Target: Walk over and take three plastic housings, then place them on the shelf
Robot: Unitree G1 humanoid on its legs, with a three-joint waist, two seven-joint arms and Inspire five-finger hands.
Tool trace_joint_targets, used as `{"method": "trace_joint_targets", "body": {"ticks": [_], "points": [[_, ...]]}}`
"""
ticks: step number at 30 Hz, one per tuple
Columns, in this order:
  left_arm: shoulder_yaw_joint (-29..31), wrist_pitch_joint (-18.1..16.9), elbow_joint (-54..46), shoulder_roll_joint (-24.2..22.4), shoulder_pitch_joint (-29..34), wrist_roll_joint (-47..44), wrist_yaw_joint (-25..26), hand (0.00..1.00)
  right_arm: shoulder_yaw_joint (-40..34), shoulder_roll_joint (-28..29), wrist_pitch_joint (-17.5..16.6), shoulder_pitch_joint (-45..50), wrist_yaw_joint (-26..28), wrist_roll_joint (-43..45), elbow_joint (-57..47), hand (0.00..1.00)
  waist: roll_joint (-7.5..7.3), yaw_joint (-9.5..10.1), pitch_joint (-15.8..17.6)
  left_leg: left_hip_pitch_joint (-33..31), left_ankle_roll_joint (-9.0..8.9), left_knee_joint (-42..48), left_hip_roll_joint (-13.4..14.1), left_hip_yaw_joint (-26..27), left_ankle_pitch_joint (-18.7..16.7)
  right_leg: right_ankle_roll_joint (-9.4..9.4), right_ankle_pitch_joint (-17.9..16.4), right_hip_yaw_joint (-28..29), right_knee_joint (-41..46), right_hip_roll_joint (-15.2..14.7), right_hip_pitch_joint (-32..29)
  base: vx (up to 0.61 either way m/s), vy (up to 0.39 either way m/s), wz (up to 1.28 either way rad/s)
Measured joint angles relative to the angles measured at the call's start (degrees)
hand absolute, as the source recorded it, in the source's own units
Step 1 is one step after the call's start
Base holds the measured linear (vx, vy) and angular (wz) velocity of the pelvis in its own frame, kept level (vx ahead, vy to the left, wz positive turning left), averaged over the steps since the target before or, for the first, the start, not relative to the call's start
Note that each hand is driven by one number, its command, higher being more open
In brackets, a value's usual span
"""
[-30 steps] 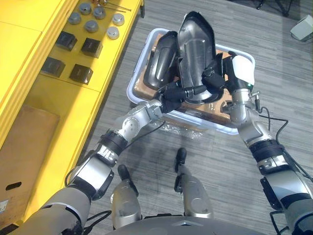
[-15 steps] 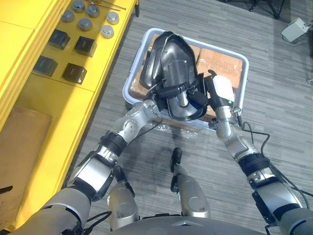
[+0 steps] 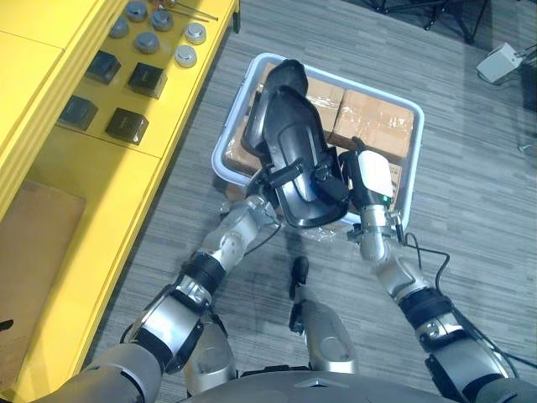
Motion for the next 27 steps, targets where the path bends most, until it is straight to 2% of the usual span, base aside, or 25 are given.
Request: {"method": "trace_joint_targets", "body": {"ticks": [2, 5, 7, 11, 17, 20, 24, 27], "points": [[-0.02, -1.65, -1.73, -0.33, 2.32, -0.01, -0.15, 0.0, -0.83, 0.92, -0.39, 2.34, -0.7, 0.71, -2.36, 1.0, 0.0, -0.06, 0.0, 0.42, -0.1, -0.04, -0.01, 0.12, -0.21, 0.12, -0.19, 0.04, 0.01, 0.0, 0.28, 0.04, 0.027, -0.03], [0.42, -7.1, -4.97, -0.94, 5.84, -0.12, 0.74, 0.0, -1.97, 3.88, -4.44, 7.19, -3.34, 7.38, -6.58, 1.0, 0.05, -0.02, -0.02, 2.08, 0.11, -0.42, -0.02, 0.71, -0.37, 0.28, -0.5, 0.4, 0.08, 0.08, 1.32, 0.04, 0.02, -0.06], [2.33, -11.81, -10.71, -1.9, 8.4, 0.6, 4.0, 0.0, -1.81, 5.8, -7.85, 13.32, -4.54, 10.11, -11.86, 1.0, 0.14, 0.12, -0.09, 3.77, 0.08, -1.13, -0.11, 0.88, -0.44, 0.58, -0.98, 0.42, 0.14, 0.12, 2.68, 0.02, 0.01, -0.01], [6.69, -17.3, -15.49, -3.14, 10.77, 7.88, 9.43, 0.0, -1.77, 8.82, -10.47, 19.74, -5.16, 14.45, -16.83, 1.0, 0.71, 0.18, -1.69, 6.21, 0.01, -2.17, -0.39, 1.51, -0.73, 0.88, -1.5, 0.65, 0.06, 0.05, 4.46, 0.0, 0.012, -0.02], [10.53, -18.12, -15.93, -3.65, 18.64, 31.83, 22.91, 0.0, -3.31, 9.5, -16.26, 24.52, -4.47, 24.49, -22.49, 1.0, 2.61, 0.26, -7.04, 9.93, -0.45, -5.29, -1.17, 2.71, -0.34, 1.32, -1.76, 0.98, -0.15, -0.12, 6.3, 0.04, 0.019, -0.04], [13.53, -18.08, -15.95, -4.57, 21.94, 40.06, 26.75, 0.0, -6.51, 9.56, -18.84, 26.25, -3.04, 28.72, -25.12, 1.0, 3.36, 0.7, -8.7, 11.36, -0.53, -7.1, -1.45, 2.65, 0.45, 1.32, -1.76, 0.52, -0.15, -0.1, 7.2, 0.0, -0.003, 0.03], [18.27, -18.35, -18.0, -4.69, 25.91, 45.82, 28.65, 0.0, -11.55, 11.41, -20.99, 28.97, 2.03, 36.24, -25.94, 1.0, 3.89, 1.0, -10.92, 12.5, -0.58, -8.69, -1.9, 2.48, 1.22, 1.8, -2.12, -0.06, -0.15, -0.36, 7.91, -0.02, -0.007, 0.05], [20.47, -19.55, -22.5, -4.62, 30.54, 47.52, 27.84, 0.0, -14.51, 12.87, -20.91, 33.59, 6.96, 42.55, -25.9, 1.0, 4.73, 1.32, -11.95, 13.08, -0.65, -9.15, -1.97, 2.17, 1.52, 1.92, -2.22, -0.35, -0.15, -0.45, 8.64, -0.02, -0.008, 0.07]]}}
